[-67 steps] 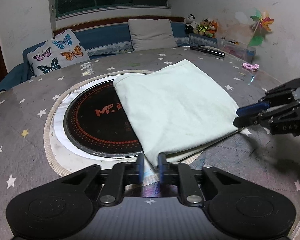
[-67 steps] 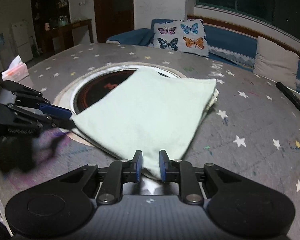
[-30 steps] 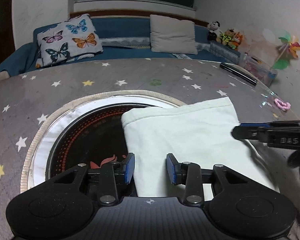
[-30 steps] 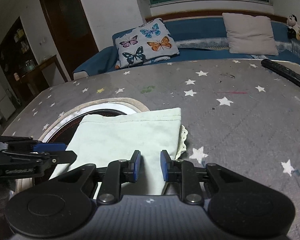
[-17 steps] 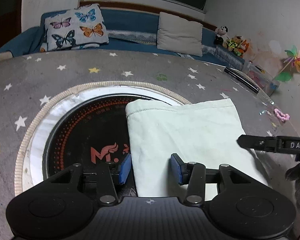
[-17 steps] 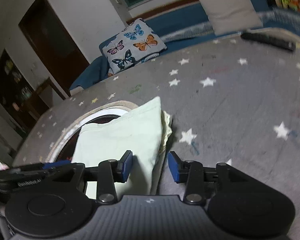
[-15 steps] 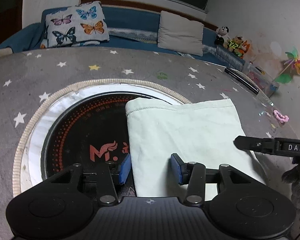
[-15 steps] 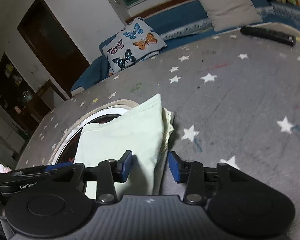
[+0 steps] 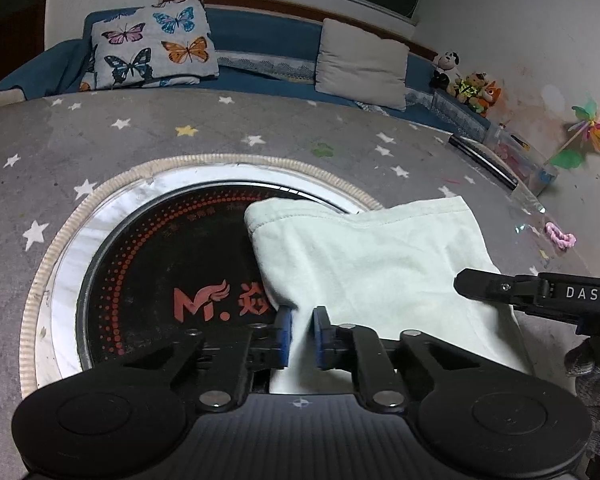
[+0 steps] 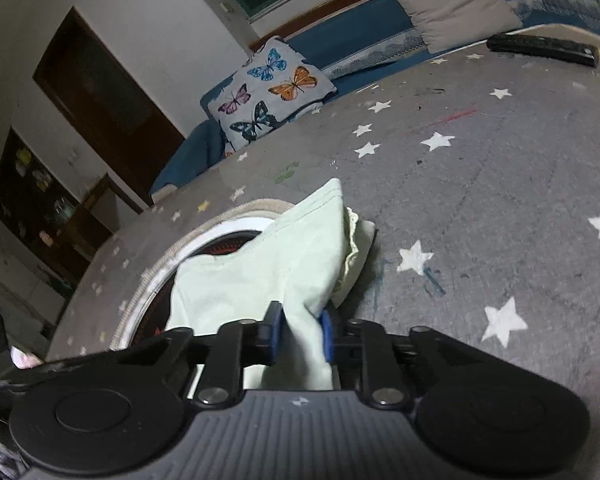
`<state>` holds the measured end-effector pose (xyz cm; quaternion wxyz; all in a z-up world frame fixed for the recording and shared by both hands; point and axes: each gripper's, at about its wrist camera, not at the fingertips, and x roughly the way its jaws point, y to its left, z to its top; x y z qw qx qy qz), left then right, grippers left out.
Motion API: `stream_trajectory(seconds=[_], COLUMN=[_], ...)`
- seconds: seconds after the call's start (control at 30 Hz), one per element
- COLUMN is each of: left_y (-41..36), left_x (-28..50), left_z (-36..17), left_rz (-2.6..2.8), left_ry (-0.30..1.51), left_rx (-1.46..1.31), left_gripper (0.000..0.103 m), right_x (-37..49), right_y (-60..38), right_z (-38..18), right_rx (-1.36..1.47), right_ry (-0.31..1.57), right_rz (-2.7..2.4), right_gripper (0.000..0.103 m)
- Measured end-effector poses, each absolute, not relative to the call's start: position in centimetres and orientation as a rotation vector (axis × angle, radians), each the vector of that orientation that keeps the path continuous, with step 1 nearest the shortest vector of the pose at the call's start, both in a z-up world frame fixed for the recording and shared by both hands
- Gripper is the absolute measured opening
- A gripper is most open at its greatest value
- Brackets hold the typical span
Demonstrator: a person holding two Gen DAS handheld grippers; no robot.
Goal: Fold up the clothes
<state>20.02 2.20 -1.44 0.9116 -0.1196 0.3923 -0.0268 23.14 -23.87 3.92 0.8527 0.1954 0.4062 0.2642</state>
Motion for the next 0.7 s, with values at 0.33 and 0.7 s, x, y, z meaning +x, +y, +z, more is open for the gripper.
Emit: stream_trajectory(seconds=[0.33, 0.7], left_y=[-1.9, -9.6], left_x=[20.9, 24.7], left_z=[1.8, 3.4], left_rz=[-0.132, -0.241], left_ry=[0.749, 0.724], left_rx=[-0.198, -0.156], left_gripper=[0.006, 0.006], right_x=[21.7, 22.2], right_y=[-26.7, -33.2], right_z=[6.2, 9.8], right_rx=[0.435, 0.408], right_ry=[0.786, 0.695], right_rz=[0.532, 0.415], right_gripper=[0.012, 0.011])
